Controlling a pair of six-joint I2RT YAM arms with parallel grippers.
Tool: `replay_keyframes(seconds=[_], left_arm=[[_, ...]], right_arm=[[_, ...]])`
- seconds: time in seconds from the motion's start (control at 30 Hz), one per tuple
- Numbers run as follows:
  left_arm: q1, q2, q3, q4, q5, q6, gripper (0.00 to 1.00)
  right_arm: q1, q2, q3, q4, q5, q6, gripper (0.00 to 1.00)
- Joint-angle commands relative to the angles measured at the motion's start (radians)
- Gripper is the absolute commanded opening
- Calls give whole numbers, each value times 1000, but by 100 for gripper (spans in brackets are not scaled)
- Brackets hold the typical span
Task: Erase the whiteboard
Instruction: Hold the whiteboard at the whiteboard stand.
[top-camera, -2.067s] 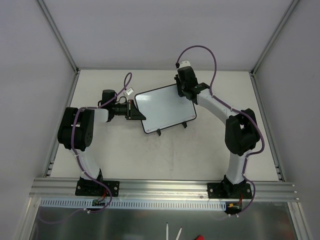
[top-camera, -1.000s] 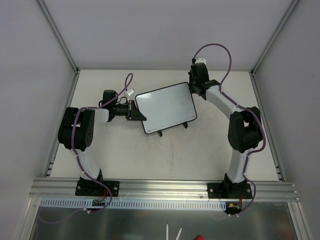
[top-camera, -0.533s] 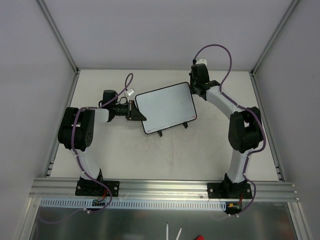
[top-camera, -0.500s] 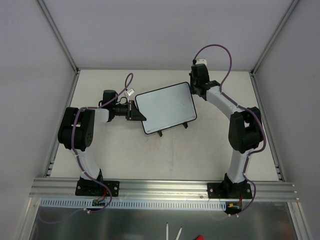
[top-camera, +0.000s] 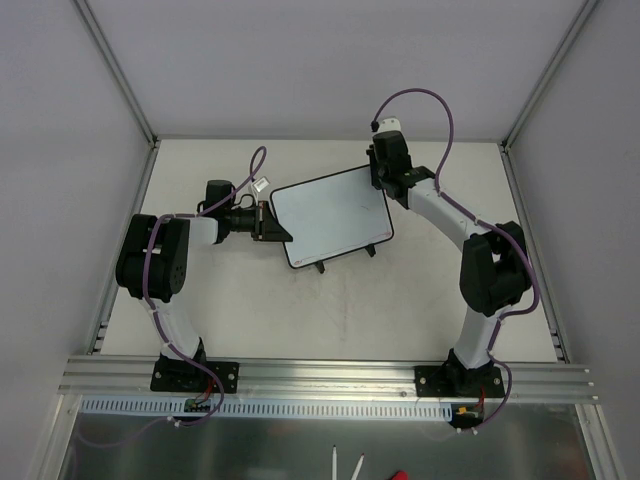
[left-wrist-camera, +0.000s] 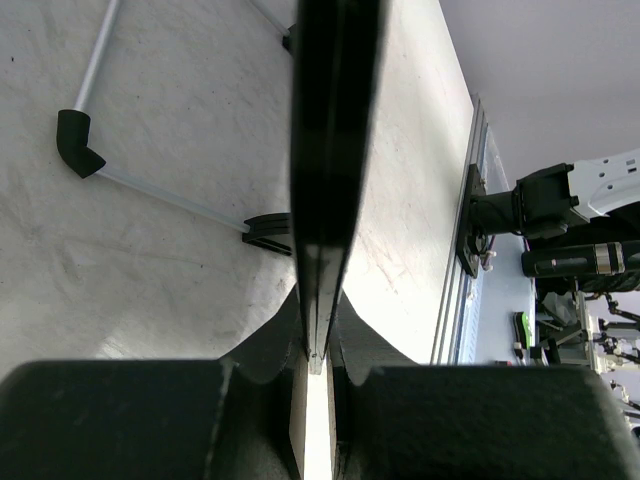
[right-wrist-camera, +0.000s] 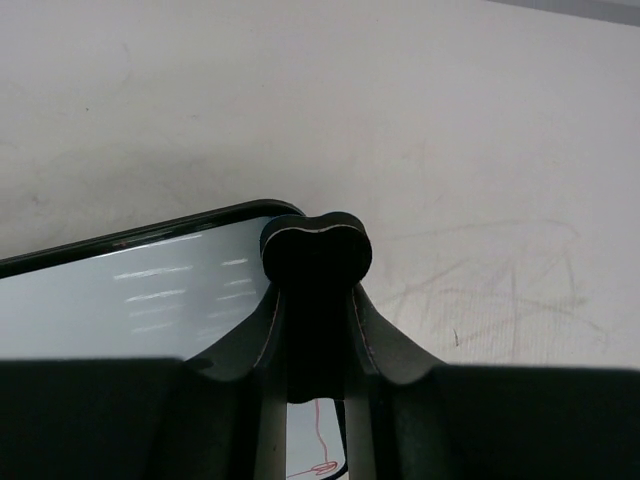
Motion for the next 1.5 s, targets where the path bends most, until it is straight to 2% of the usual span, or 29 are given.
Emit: replay_keyframes(seconds=[0.0,0.27,0.43,0.73,1.47], left_arm=[[4,-15,10,-33,-50,17,0],[4,-15,10,-33,-50,17,0],[4,-13,11,-33,-50,17,0],[4,-13,11,-34,-49,19,0],[4,-13,11,-34,-47,19,0]], right_arm=[[12,-56,4,53,17,-30,0],[11,-15,25,51,15,-29,0],[14,48,113,-32,15,-23,1],[18,74,139,-70,43,-32,1],[29,105,96,-139,64,-67,0]])
